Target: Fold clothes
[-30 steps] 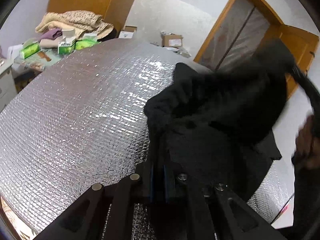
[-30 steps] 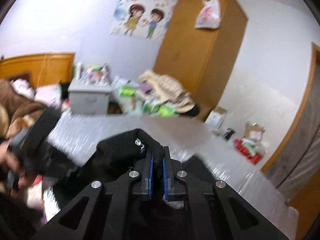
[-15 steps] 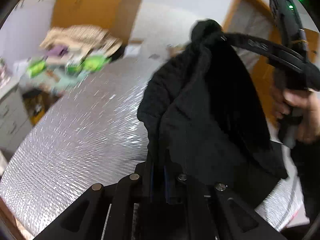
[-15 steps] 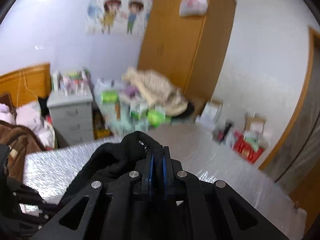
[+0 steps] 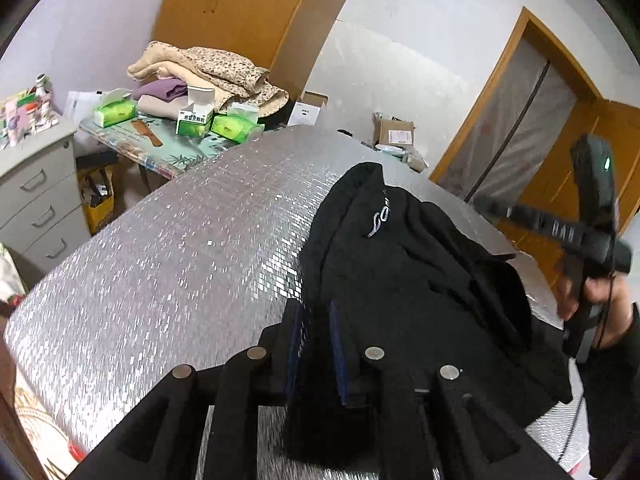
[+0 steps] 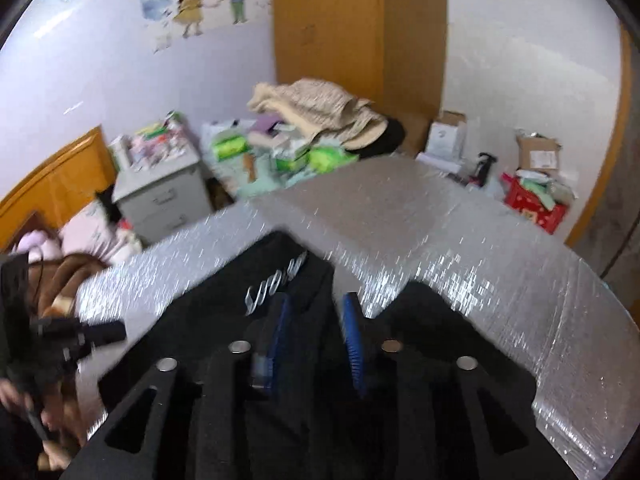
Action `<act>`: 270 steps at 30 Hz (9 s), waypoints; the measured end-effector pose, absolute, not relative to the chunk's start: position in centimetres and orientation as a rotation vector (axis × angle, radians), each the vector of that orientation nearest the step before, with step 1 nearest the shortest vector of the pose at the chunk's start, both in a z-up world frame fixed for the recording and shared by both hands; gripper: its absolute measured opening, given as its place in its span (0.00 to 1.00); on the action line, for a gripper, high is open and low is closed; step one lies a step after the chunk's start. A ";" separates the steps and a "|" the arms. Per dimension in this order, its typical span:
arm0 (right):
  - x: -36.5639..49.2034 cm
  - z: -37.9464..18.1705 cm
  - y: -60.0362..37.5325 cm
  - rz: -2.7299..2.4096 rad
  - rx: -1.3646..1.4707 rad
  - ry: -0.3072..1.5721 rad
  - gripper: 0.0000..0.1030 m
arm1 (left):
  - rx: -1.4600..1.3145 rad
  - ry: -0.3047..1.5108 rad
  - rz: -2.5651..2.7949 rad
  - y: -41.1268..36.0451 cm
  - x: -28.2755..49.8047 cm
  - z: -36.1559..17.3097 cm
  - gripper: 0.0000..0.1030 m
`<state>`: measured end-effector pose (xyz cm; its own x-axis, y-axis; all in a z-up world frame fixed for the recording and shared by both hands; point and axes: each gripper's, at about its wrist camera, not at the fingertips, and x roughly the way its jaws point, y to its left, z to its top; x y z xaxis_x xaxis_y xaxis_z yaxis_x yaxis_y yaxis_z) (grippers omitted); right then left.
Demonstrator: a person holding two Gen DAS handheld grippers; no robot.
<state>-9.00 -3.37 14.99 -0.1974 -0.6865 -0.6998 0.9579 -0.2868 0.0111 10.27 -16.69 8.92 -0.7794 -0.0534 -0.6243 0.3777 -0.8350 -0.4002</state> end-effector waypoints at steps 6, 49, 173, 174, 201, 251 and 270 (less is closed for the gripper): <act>-8.0 11.0 -1.7 -1.706 0.785 0.623 0.41 | 0.968 0.812 -2.594 -14.9 12.6 6.8 0.26; -3.4 9.4 -2.6 -1.688 0.694 0.804 0.05 | 0.924 0.693 -2.404 -19.2 12.2 6.9 0.06; -1.8 10.7 22.1 -1.880 0.838 0.268 0.40 | 1.172 0.358 -2.703 -4.2 3.5 6.5 0.08; -1.5 10.5 21.4 -1.865 0.840 0.284 0.40 | 1.176 0.335 -2.699 -3.9 3.5 6.4 0.08; -3.1 10.4 20.2 -2.056 0.876 0.272 0.04 | 1.137 0.132 -2.702 -2.1 3.8 5.8 0.10; -7.7 11.7 37.6 -2.553 0.956 -0.021 0.02 | 1.145 0.065 -2.681 -2.0 3.7 5.9 0.10; -3.5 11.3 23.5 -2.109 0.742 0.426 0.40 | 1.253 0.136 -2.786 1.0 2.4 6.4 0.10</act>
